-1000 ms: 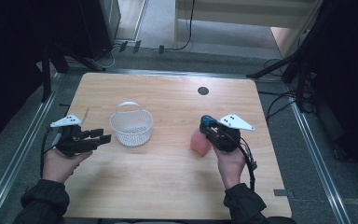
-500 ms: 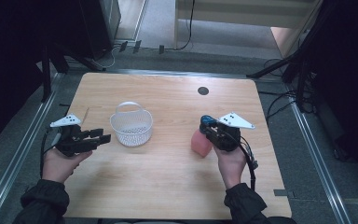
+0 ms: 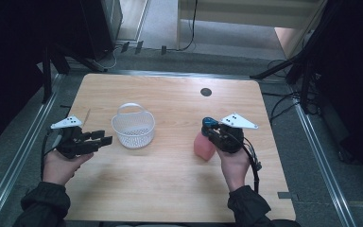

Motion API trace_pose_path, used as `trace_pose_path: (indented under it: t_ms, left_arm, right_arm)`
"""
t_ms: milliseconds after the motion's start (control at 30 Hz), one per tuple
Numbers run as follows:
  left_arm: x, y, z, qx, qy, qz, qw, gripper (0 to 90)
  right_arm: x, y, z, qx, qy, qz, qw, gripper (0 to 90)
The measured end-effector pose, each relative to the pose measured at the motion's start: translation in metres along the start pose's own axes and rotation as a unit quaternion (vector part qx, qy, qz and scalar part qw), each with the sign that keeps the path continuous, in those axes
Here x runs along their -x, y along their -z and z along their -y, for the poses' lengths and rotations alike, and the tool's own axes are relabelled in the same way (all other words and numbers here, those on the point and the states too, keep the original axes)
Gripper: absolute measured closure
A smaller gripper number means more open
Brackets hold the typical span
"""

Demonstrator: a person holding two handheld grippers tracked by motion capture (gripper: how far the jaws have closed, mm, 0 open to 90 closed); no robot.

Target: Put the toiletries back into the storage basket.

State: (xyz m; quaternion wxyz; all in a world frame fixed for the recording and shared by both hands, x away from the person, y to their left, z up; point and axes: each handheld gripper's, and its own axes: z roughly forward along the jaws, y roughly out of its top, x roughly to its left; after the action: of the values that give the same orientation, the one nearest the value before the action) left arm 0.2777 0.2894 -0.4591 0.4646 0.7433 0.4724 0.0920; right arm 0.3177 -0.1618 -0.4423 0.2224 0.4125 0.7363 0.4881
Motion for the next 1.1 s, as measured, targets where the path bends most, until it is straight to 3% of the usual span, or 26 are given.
trace_pose_path:
  t_ms: [1100]
  left_arm:
    - [-0.003, 0.000, 0.000, 0.001, 0.010, 0.003, 0.9999, 49.0]
  right_arm:
    - [-0.022, 0.000, -0.034, 0.006, 0.014, -0.041, 0.9990, 73.6]
